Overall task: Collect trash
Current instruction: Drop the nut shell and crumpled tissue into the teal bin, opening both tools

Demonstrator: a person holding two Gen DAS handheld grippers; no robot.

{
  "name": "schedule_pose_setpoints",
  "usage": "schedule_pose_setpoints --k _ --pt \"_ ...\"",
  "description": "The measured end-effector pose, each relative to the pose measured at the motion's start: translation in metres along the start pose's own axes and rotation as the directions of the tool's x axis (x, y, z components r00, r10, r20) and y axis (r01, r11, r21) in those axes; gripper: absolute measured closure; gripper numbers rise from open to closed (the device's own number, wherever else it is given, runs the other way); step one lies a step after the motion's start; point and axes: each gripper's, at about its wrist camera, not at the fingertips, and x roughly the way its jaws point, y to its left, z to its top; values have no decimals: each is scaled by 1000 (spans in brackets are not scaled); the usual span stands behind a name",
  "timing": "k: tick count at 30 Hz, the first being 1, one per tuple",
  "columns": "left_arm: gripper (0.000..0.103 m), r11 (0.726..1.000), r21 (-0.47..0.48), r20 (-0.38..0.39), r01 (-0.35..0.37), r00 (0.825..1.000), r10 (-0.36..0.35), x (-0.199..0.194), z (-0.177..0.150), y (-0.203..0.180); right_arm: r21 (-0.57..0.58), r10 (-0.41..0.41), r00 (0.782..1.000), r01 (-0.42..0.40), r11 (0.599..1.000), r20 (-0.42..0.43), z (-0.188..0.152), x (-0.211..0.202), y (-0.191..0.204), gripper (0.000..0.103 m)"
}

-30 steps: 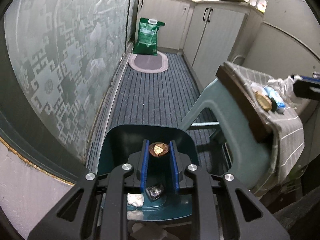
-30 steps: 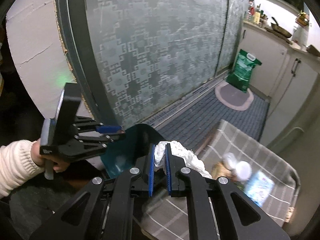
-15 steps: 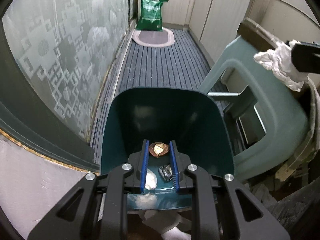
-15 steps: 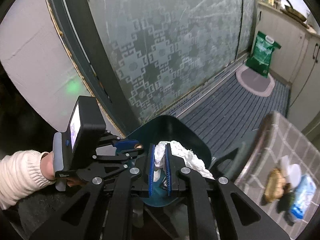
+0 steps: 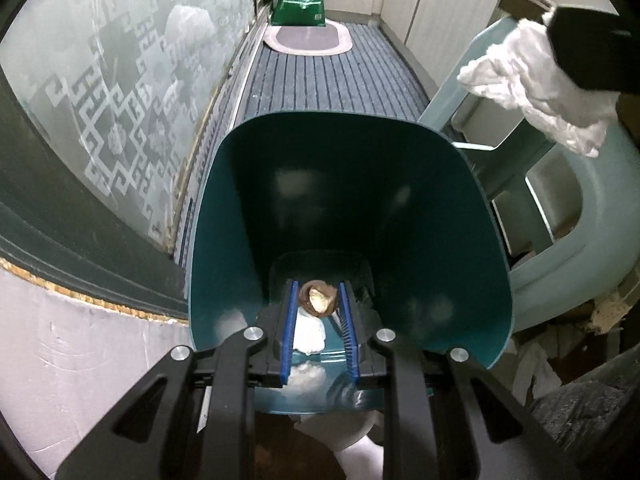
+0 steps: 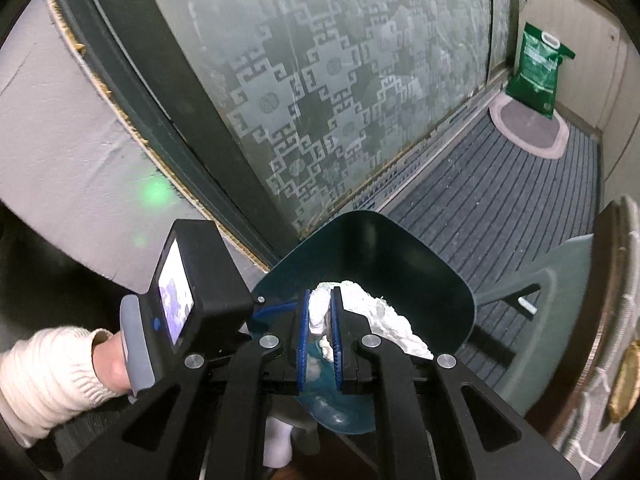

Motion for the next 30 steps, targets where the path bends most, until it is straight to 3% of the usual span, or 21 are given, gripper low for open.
schedule_pose_setpoints --k 6,15,24,30 --pt "80 1000 -9 15 -5 1000 5 -9 -4 8 22 -15 999 16 1000 -44 -4 25 -1 93" --pt "81 999 -41 139 19 990 -13 -62 1 15 35 -34 993 38 999 -117 -15 64 -2 93" --pt "85 998 -53 270 33 963 -18 -121 8 14 21 -56 978 62 998 -199 -30 103 -3 93" --pt "85 997 -62 372 45 928 -18 -172 13 5 -7 -87 967 88 996 -239 -39 123 -2 93"
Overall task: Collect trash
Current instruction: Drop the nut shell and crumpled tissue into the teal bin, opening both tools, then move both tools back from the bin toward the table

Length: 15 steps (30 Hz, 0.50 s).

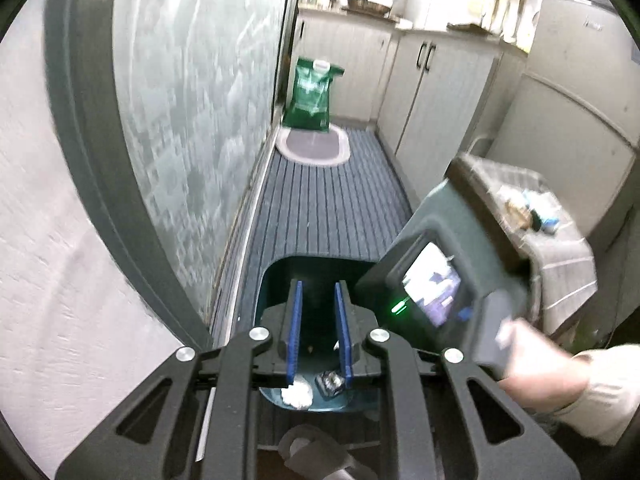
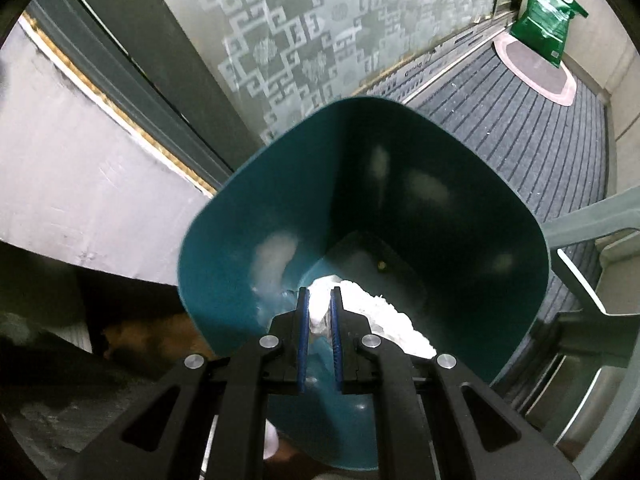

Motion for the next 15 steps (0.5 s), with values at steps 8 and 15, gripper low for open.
schedule_pose_setpoints --k 8,15 --pt "85 1000 10 125 14 992 -15 -45 19 -16 -28 -63 997 62 998 -33 -9 17 0 68" --pt "85 1000 9 184 17 983 -19 -67 31 -25 -39 -61 998 60 997 -26 -11 12 3 50"
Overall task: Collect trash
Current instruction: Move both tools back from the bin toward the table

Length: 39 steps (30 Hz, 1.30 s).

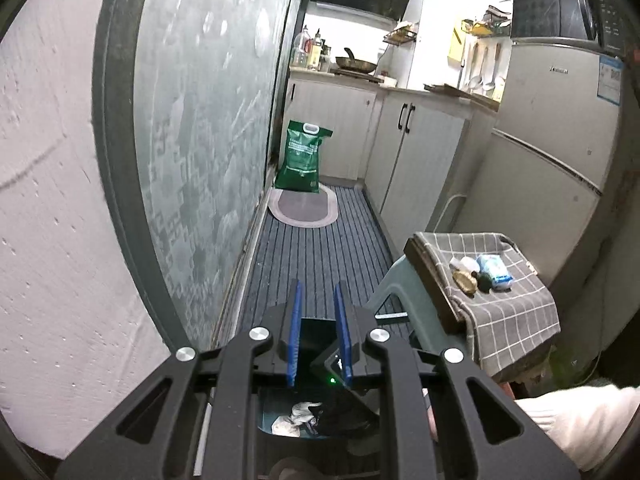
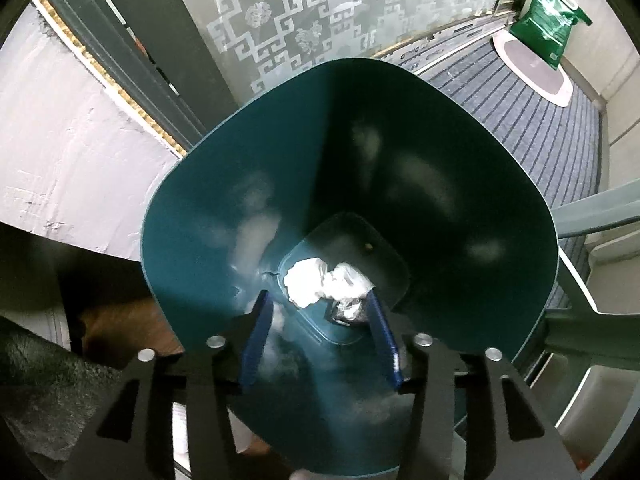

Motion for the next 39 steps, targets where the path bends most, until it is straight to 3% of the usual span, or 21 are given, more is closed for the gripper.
schedule_pose_setpoints --k 7,14,18,28,39 --pt "83 1000 -5 27 -9 1000 9 -8 7 -9 -19 17 997 -15 1000 77 5 -32 10 48" --pt "64 1000 -7 53 -2 999 2 -9 15 -20 -37 34 974 -27 999 225 5 -97 10 46" --pt "62 1000 -13 60 15 998 -14 -7 19 -31 -21 47 947 -42 999 318 1 -139 0 42" --pt "53 1000 14 96 8 995 -9 0 31 -61 56 -36 863 8 998 504 -27 -225 -52 37" --pt "49 997 62 45 37 998 -39 38 29 -109 210 -184 810 77 975 557 -77 -267 -132 32"
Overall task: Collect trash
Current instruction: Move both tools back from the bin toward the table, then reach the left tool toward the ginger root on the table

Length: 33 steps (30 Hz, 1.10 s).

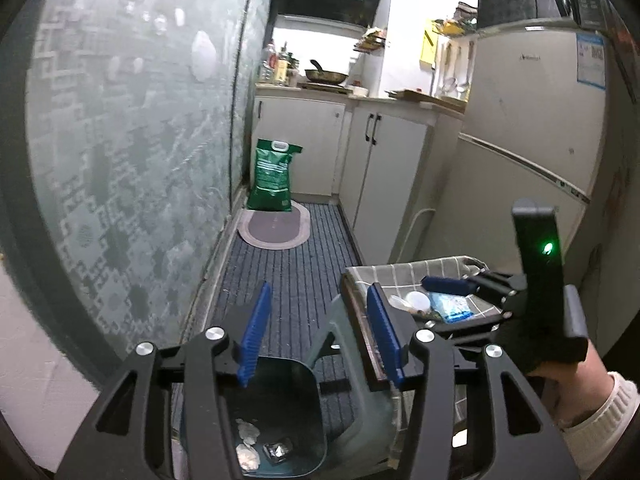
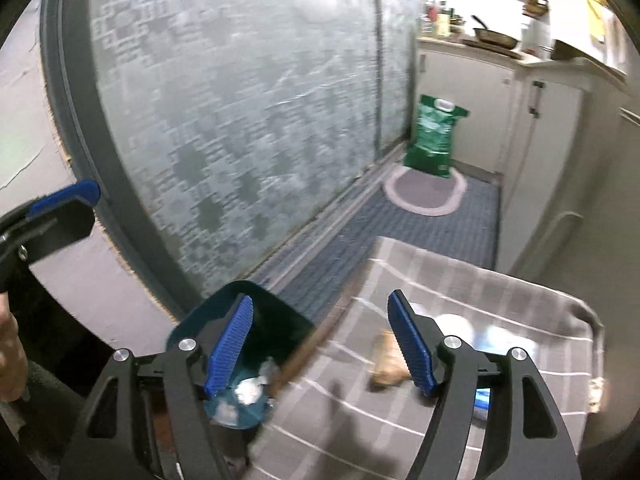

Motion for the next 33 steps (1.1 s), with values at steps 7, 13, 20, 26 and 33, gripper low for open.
schedule_pose_setpoints --k 7,13,20,26,33 --pt "46 998 62 -35 20 999 -18 26 -6 -36 87 -67 997 64 994 25 -16 -21 -53 23" --pt "46 990 137 -119 26 993 -9 64 -23 -64 156 -100 995 95 983 27 -32 -33 -89 23" --pt "46 979 198 -226 47 974 -1 106 -43 -90 182 -122 993 119 976 4 -49 -35 -112 23" --pt "46 971 236 -272 41 962 26 134 -57 -103 201 -128 992 128 971 -11 -63 -39 -125 23" --pt "53 967 253 -294 14 954 63 161 -65 -109 197 -130 990 137 971 -48 -79 -33 -131 23"
